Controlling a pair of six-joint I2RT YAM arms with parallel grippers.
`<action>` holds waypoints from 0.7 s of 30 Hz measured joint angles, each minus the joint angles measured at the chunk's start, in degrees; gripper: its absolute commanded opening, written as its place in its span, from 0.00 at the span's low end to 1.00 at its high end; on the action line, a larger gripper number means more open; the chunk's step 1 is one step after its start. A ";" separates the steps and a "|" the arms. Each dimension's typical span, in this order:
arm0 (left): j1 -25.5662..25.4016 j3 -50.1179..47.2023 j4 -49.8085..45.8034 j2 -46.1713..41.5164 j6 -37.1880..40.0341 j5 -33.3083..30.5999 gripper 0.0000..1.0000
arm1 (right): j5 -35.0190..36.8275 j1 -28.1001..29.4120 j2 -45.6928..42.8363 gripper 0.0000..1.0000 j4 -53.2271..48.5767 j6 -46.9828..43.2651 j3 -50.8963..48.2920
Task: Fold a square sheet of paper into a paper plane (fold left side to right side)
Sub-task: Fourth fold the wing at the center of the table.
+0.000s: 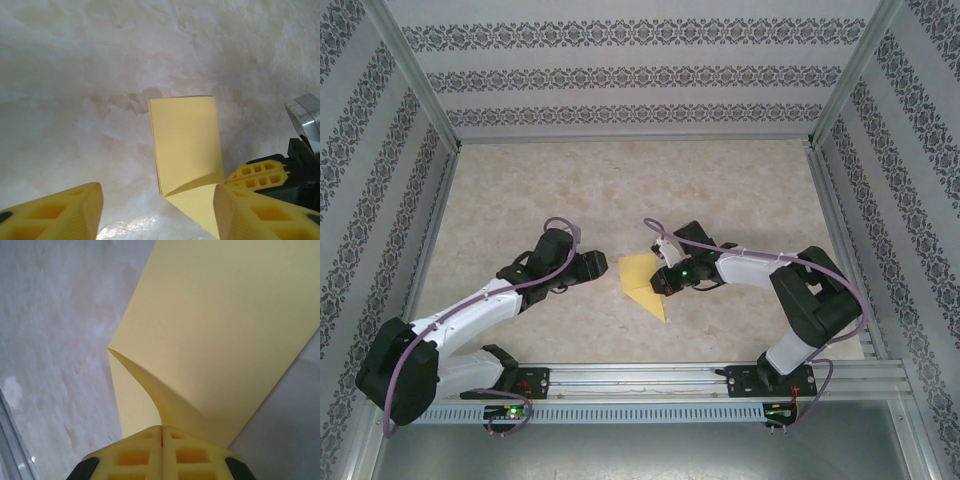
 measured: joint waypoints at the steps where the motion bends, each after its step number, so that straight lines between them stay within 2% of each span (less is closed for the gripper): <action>1: 0.50 -0.39 1.25 0.20 -0.61 0.83 0.65 | 0.00 -0.07 -0.98 0.00 0.24 0.02 -0.31; 6: 3.43 -2.58 8.26 3.54 -4.72 6.14 0.64 | -1.31 -1.33 -5.79 0.00 2.45 1.33 -3.13; 12: 4.66 -1.07 15.34 13.64 -7.96 14.08 0.59 | -3.30 -2.84 -7.63 0.00 5.79 3.56 -6.25; 17: 4.63 3.67 20.59 24.15 -10.12 21.46 0.52 | -4.33 -3.28 -8.46 0.00 7.19 4.59 -7.41; 21: 4.61 6.21 23.50 29.94 -11.10 24.92 0.45 | -4.55 -3.50 -9.09 0.00 8.26 5.33 -8.20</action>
